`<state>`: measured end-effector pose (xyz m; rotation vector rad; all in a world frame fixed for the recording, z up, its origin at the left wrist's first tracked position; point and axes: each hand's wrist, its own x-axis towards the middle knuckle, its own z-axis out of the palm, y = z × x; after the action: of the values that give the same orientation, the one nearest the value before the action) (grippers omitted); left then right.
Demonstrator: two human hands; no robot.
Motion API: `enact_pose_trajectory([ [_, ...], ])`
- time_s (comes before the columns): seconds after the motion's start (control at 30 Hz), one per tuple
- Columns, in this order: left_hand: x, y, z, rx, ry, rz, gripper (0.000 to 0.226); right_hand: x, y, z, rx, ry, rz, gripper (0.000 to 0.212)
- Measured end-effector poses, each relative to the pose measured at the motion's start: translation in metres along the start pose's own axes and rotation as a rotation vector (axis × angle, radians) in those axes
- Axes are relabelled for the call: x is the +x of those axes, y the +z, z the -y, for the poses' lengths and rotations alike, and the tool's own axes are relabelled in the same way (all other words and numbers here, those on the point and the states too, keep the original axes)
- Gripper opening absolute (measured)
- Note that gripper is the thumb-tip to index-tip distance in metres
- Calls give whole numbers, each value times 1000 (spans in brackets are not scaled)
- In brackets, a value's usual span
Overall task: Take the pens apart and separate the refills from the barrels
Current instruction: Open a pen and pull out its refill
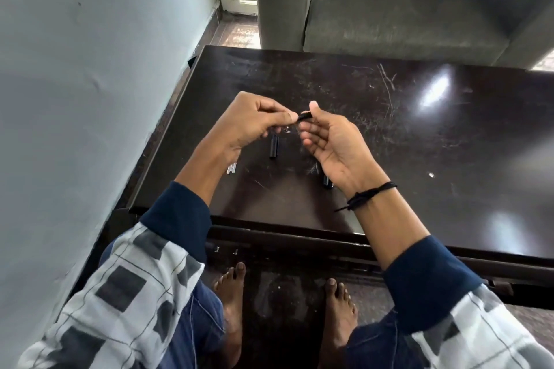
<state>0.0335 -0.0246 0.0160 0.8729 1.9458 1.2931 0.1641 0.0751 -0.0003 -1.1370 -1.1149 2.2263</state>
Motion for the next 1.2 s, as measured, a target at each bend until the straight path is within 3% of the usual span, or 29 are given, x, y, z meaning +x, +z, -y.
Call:
enact_pose_trajectory([
  [0.13, 0, -17, -1, -240, -19, -92, 18, -3, 0, 2, 89, 34, 73, 7],
  [0.3, 5, -31, 2, -640, -66, -211, 25, -6, 2, -1, 161, 87, 152, 8],
  [0.53, -2, -9, -2, -311, -31, -3, 23, -10, 8, -8, 114, 42, 197, 10],
  [0.7, 0, -10, 2, -341, -49, -5, 19, -10, 7, -7, -2, -37, 166, 21],
  [0.87, 2, -8, 4, -401, -91, 16, 18, -7, 3, -8, -111, -75, 150, 9],
  [1.0, 3, -9, 5, -402, -80, -21, 15, -4, 4, -9, -160, -97, 159, 10],
  [1.2, 2, -8, 7, -336, -77, -60, 9, -2, 5, -12, -421, -252, 131, 14],
])
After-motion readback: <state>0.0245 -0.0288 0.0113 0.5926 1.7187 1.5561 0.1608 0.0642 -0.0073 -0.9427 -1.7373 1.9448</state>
